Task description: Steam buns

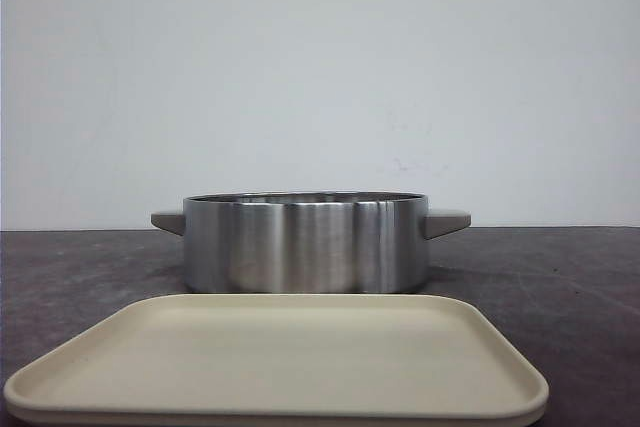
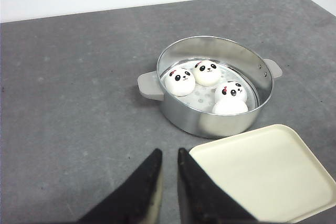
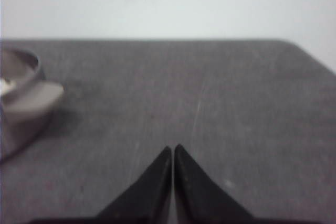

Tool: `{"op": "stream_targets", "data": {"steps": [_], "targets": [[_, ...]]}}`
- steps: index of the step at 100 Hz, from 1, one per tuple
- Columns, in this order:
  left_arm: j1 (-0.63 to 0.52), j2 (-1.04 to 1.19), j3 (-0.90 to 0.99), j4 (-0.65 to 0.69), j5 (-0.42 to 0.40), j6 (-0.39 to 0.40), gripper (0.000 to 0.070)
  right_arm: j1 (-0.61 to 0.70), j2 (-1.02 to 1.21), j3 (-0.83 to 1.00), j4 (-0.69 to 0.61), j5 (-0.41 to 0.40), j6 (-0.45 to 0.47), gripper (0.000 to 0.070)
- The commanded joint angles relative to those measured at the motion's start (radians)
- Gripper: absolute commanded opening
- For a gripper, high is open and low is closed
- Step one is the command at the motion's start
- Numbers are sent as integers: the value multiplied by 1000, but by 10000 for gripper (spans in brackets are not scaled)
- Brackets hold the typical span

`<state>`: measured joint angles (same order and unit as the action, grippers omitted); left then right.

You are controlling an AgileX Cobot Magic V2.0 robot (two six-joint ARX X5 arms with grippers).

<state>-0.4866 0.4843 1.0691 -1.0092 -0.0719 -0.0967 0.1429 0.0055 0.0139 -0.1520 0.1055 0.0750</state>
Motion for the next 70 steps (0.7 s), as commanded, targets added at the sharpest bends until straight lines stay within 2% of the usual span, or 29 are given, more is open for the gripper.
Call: {"op": "stream_targets", "data": {"steps": [1,70], "targets": [[-3,5,16,10,1,-5,16,0,-2,-2,-17,0,-8,7],[-3,5,16,10,1,-5,16,0,-2,-2,-6,0,-11,7]]}}
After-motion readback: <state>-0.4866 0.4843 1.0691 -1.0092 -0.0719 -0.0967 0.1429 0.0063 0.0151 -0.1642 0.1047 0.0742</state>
